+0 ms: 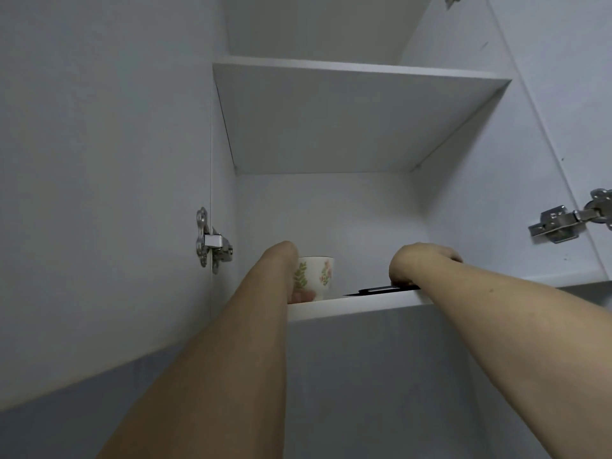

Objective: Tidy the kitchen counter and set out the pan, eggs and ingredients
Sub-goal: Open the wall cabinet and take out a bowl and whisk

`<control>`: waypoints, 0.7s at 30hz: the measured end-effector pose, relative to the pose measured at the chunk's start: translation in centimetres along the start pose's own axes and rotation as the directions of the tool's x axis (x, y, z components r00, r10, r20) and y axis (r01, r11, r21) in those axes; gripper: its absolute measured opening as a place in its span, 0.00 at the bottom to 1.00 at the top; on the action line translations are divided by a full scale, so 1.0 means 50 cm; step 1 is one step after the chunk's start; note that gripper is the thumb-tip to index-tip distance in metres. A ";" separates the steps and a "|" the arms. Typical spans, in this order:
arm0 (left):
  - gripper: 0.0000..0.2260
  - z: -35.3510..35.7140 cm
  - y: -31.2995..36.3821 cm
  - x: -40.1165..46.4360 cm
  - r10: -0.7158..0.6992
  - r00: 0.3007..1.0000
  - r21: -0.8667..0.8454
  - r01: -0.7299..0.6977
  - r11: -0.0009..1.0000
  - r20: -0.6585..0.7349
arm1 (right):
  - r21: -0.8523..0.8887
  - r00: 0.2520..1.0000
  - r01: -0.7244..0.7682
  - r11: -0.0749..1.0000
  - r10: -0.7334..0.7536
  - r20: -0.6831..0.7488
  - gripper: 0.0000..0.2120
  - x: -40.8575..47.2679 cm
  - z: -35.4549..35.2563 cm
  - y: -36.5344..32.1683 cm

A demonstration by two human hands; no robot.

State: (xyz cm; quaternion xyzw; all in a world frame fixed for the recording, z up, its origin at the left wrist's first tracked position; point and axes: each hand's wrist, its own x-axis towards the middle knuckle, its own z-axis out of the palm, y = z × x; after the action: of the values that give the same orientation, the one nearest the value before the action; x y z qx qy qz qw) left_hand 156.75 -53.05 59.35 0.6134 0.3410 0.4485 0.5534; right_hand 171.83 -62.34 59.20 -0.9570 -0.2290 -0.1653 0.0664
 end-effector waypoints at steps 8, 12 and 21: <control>0.10 -0.012 0.006 -0.013 -0.033 0.998 -0.055 0.036 0.998 0.046 | -0.013 0.999 0.032 0.999 -0.032 -0.033 0.12 0.009 0.009 -0.015; 0.10 -0.009 0.009 -0.012 -0.049 0.998 -0.071 0.052 0.996 0.036 | -0.027 0.999 0.012 1.000 -0.013 -0.030 0.10 0.015 0.013 -0.011; 0.06 -0.002 0.012 -0.003 0.000 0.999 -0.164 0.009 0.986 0.052 | 0.086 0.965 -0.042 0.995 0.063 -0.254 0.18 0.007 -0.014 0.030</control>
State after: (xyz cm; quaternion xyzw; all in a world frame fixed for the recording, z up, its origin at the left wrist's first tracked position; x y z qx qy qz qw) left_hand 156.57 -53.24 59.90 0.5764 0.2899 0.4577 0.6118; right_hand 172.62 -63.66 59.90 -0.9300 -0.1994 -0.2764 0.1378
